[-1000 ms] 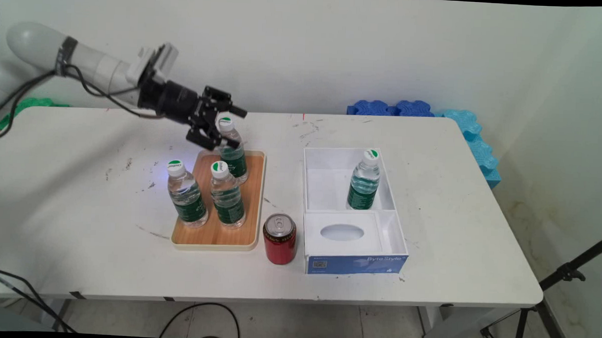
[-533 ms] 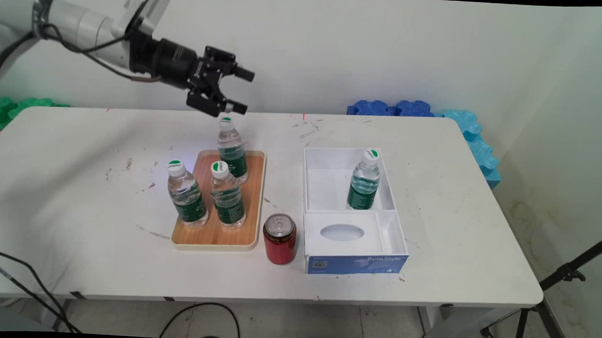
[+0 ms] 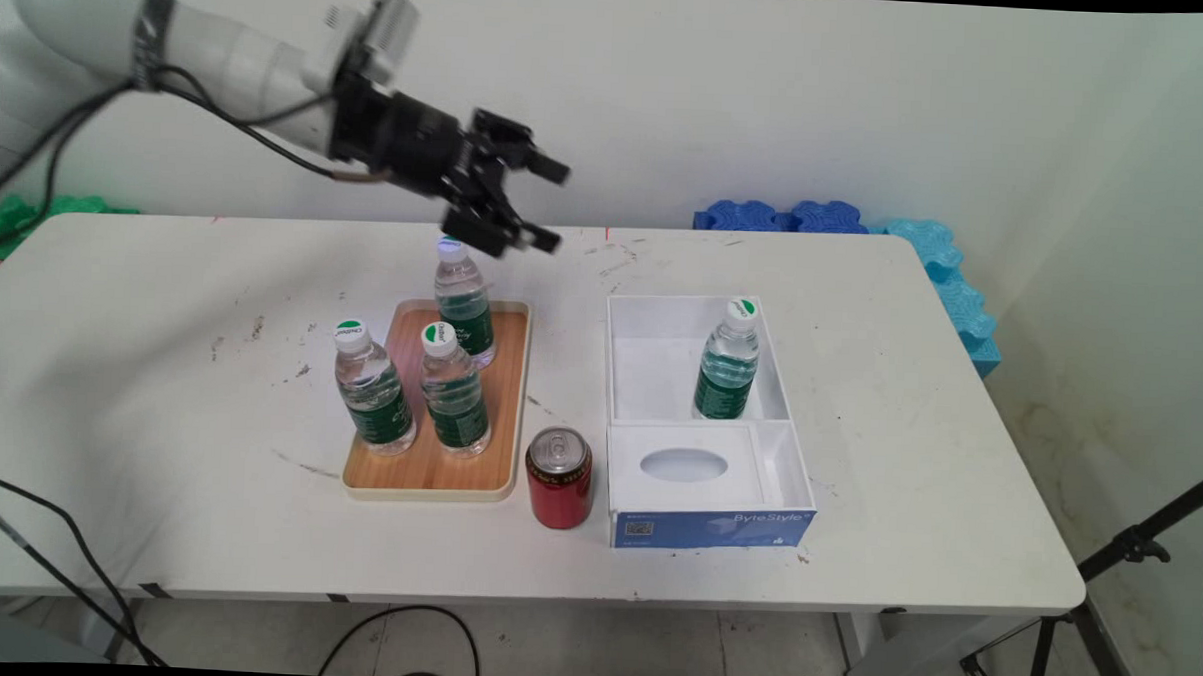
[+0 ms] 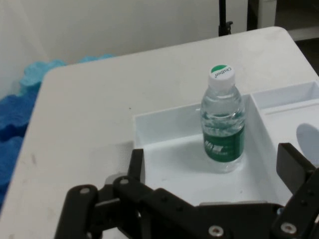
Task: Pick up the green bottle from the white box
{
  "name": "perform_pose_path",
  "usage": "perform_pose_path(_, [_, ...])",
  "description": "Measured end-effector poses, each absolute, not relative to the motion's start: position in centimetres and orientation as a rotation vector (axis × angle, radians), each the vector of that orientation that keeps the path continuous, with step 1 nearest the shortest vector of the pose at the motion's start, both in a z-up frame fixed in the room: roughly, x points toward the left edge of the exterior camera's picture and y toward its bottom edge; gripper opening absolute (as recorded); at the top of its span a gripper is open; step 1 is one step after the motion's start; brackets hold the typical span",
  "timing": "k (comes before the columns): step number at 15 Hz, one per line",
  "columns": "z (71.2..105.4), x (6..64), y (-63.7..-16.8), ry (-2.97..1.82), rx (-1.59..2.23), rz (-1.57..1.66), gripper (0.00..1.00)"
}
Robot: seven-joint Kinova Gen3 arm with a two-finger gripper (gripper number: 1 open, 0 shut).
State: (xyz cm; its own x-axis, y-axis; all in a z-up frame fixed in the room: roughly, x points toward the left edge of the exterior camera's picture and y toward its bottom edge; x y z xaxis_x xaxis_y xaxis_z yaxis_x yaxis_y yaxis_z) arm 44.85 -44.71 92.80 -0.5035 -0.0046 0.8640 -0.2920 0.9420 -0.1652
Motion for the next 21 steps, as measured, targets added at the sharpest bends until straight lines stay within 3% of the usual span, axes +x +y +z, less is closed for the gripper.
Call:
perform_pose_path(10, [87.0,35.4,-45.8,-2.113,0.356,0.175,1.0])
perform_pose_path(21, [83.0,30.2,-47.3,-2.11,0.36,0.111,1.0])
